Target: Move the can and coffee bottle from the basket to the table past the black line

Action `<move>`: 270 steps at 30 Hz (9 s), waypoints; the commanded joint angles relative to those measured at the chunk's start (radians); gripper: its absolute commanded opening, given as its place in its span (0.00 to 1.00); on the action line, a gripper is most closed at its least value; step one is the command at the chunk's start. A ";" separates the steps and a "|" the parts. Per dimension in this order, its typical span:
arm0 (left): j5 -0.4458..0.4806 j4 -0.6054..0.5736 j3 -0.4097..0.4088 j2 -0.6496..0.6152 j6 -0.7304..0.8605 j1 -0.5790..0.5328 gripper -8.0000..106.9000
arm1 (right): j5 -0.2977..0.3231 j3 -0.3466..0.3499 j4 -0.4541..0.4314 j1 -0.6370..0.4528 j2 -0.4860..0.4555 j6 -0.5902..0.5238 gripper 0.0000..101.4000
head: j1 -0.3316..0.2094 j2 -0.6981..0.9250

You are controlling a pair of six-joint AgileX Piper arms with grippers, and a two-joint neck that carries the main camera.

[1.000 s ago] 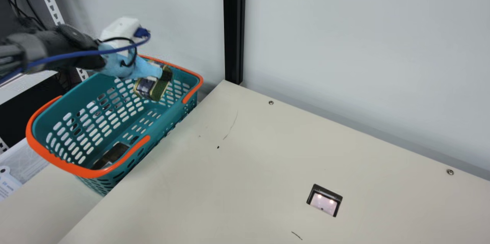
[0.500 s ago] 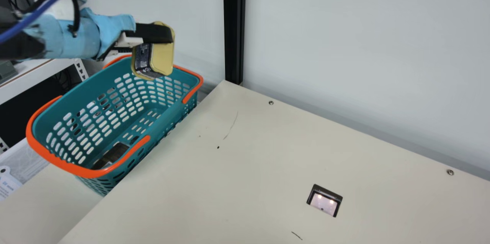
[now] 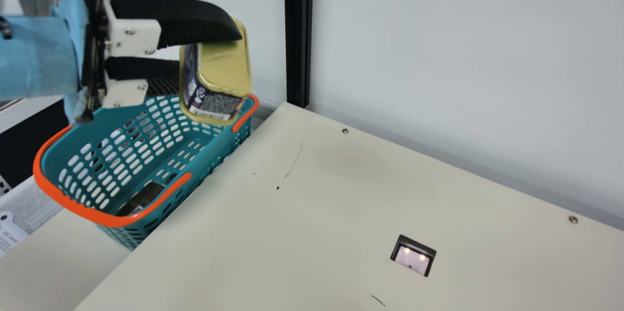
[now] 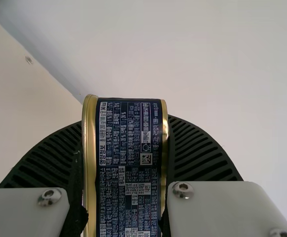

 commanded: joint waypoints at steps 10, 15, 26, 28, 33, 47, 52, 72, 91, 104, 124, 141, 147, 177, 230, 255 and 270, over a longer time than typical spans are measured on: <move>0.074 -0.082 0.045 -0.070 -0.563 -0.118 0.16 | 0.000 0.000 0.000 0.000 0.000 0.000 1.00 | -0.032 0.017; 0.047 -0.127 0.077 -0.084 -0.700 -0.188 0.16 | 0.000 0.000 0.000 0.000 0.000 0.000 1.00 | -0.032 0.017; 0.008 -0.188 0.123 -0.122 -0.880 -0.274 0.16 | 0.000 0.000 0.000 0.000 0.000 0.000 1.00 | -0.032 0.017; 0.009 -0.186 0.123 -0.122 -0.874 -0.273 0.16 | 0.000 0.000 0.000 0.000 0.000 0.000 1.00 | -0.032 0.017; 0.008 -0.198 0.124 -0.129 -0.883 -0.275 0.16 | 0.000 0.000 0.000 0.000 0.000 0.000 1.00 | -0.032 0.017; 0.008 -0.198 0.124 -0.129 -0.883 -0.275 0.16 | 0.000 0.000 0.000 0.000 0.000 0.000 1.00 | -0.032 0.017; -0.010 -0.187 0.131 -0.124 -0.835 -0.257 0.16 | 0.000 0.000 0.000 0.000 0.000 0.000 1.00 | -0.032 0.017; -0.528 0.145 0.089 0.083 -0.362 -0.417 0.16 | 0.000 0.000 0.000 0.000 0.000 0.000 1.00 | -0.032 0.017; -0.911 0.245 0.225 0.130 0.076 -0.707 0.16 | 0.000 0.000 0.000 0.000 0.000 0.000 1.00 | -0.016 -0.024; -0.977 0.248 0.303 0.105 0.162 -0.797 0.16 | 0.000 0.000 0.000 0.000 0.000 0.000 1.00 | 0.083 -0.360; -0.979 0.248 0.303 0.105 0.162 -0.797 0.16 | 0.000 0.000 0.000 0.000 0.000 0.000 1.00 | 0.132 -0.472; -1.288 0.440 0.386 0.301 0.160 -1.002 0.16 | 0.000 0.000 0.000 0.000 0.000 0.000 1.00 | 0.132 -0.472; -1.422 0.577 0.392 0.438 0.049 -1.044 0.16 | 0.000 0.000 0.000 0.000 0.000 0.000 1.00 | 0.132 -0.472; -1.653 0.985 0.118 0.991 -0.215 -1.007 0.16 | 0.000 0.000 0.000 0.000 0.000 0.000 1.00 | 0.132 -0.472; -0.387 0.844 -0.031 0.499 0.860 -0.955 0.16 | 0.000 0.000 0.000 0.000 0.000 0.000 1.00 | 0.132 -0.472; -0.304 0.603 -0.035 0.764 1.526 -1.031 0.16 | 0.000 0.000 0.000 0.000 0.000 0.000 1.00 | 0.132 -0.472; -0.330 0.541 -0.044 0.832 1.542 -1.068 0.85 | 0.000 0.000 0.000 0.000 0.000 0.000 1.00 | 0.132 -0.472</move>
